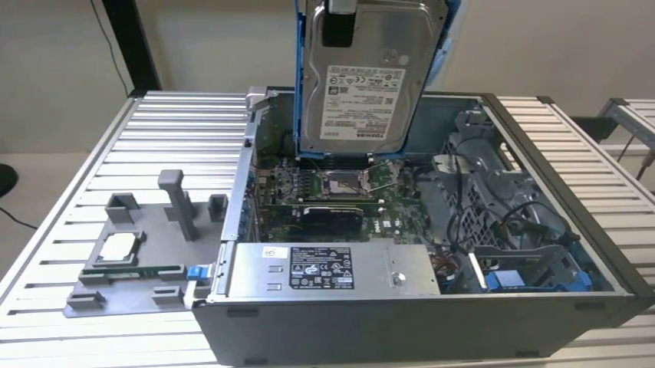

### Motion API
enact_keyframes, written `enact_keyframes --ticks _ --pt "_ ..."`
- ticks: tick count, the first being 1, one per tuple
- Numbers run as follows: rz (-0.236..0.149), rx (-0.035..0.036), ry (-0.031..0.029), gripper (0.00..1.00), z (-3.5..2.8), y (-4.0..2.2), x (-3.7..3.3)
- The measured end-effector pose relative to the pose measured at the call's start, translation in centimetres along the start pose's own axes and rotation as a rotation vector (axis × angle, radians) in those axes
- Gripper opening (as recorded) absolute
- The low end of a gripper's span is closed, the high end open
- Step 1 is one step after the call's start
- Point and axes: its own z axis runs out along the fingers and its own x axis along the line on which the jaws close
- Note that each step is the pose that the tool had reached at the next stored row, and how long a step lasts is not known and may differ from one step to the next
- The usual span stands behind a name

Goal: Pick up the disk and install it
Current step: 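Pick up the disk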

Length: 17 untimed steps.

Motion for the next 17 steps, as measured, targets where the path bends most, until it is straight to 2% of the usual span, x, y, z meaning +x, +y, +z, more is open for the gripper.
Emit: enact_keyframes --ticks 3,12,17 --pt "0.0 -0.0024 0.0 0.0 -0.03 -0.77 0.75" --pt "0.0 -0.0045 0.0 0.0 0.01 -4.85 1.81" --pt "0.0 -0.0051 -0.0001 0.0 0.04 -7.13 2.71"
